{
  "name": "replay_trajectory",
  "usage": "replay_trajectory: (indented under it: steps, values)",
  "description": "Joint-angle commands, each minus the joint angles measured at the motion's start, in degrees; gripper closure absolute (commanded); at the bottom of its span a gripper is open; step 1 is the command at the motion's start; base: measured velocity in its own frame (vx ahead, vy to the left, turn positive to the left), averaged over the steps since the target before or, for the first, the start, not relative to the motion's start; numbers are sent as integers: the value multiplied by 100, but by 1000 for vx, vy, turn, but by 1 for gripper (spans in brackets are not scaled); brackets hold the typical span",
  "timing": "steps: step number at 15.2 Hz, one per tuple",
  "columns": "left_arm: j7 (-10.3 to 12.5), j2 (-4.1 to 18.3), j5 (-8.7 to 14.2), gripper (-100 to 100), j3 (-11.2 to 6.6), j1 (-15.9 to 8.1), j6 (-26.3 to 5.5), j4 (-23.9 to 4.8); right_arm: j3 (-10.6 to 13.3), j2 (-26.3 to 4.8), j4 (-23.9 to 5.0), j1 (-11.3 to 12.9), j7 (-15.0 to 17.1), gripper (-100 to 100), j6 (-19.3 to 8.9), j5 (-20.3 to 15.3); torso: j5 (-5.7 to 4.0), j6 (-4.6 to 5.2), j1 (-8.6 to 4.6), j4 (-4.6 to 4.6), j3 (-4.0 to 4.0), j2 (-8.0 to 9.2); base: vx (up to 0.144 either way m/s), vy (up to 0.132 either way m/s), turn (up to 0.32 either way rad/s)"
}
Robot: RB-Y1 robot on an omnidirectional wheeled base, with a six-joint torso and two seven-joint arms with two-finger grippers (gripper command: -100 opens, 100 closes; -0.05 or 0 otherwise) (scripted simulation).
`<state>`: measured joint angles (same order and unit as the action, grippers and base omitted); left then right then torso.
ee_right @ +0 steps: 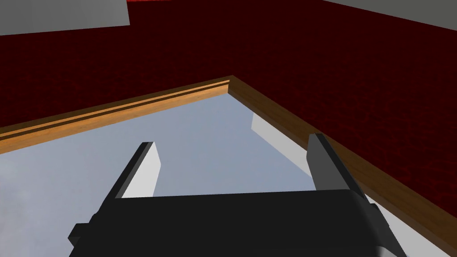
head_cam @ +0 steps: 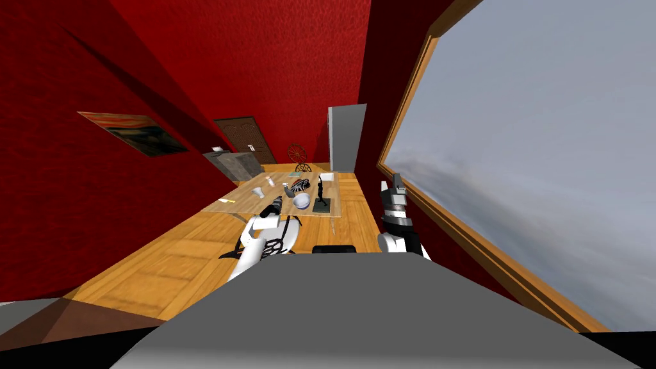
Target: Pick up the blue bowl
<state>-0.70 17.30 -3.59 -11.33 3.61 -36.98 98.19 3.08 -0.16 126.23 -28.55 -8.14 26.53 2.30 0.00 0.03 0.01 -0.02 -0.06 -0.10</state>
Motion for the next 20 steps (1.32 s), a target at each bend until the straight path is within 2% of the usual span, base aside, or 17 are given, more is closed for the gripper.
replay_trajectory:
  steps: [1,2,3,5,6,8,9,11,12,14,15,17,18,19,20]
  values:
    - [-29,3,3,-100,-53,-113,-286,-155,0,0,0,0,0,0,0,0,0,0,0,0,0,0,15,-2,-166]
    - [-29,3,3,-100,-53,-113,-375,-155,0,0,0,0,0,0,0,0,0,-1,-1,0,0,0,11,2,-60]
    - [-66,4,12,-100,-122,-251,-516,-310,0,0,0,-1,0,0,0,0,0,-4,0,0,0,1,13,-2,-127]
    - [-66,4,12,-100,-122,-251,-742,-310,0,0,0,0,0,0,0,0,0,-1,-1,0,0,-1,14,0,-101]
    - [-103,3,21,-100,-190,-385,-886,-462,0,0,0,-1,0,0,0,0,0,-4,0,0,0,0,15,-2,-150]
    - [-103,3,21,-100,-190,-385,-1102,-462,0,0,0,0,0,0,0,0,0,-1,0,0,-1,-1,15,2,-95]
    - [-139,-2,30,-100,-257,-517,-1259,-610,0,0,0,-1,0,0,0,0,0,-4,0,0,0,0,15,0,-124]
    - [-139,-2,30,-100,-257,-517,-1453,-610,0,0,0,0,0,0,0,0,0,-1,0,0,0,-1,14,2,-99]
    - [-174,-8,39,-100,-321,-644,-1603,-753,0,0,0,-1,0,0,0,0,0,-4,0,0,0,1,17,-1,-120]
    - [-174,-8,39,-100,-321,-644,-1793,-753,0,0,0,0,0,0,0,0,0,-1,-1,0,-1,-1,17,1,-98]
    - [-207,-16,47,-100,-383,-766,-1957,-891,0,0,0,-1,0,0,0,0,0,-4,0,0,0,0,15,-1,-134]
    - [-207,-16,47,-100,-383,-766,-2121,-891,0,0,0,0,0,0,0,0,0,-1,-1,0,0,-1,14,2,-90]
    - [-239,-26,54,-100,-442,-883,-2304,-1023,0,0,0,-1,0,0,0,0,0,-4,0,0,0,1,15,0,-102]
    - [-239,-26,54,-100,-442,-883,-2419,-1023,0,0,0,0,0,0,0,0,0,-2,-1,0,0,0,17,1,-119]
    - [-239,-26,54,-100,-442,-883,-2435,-1023,0,0,0,0,0,0,0,0,0,-2,-1,0,0,0,13,2,-52]
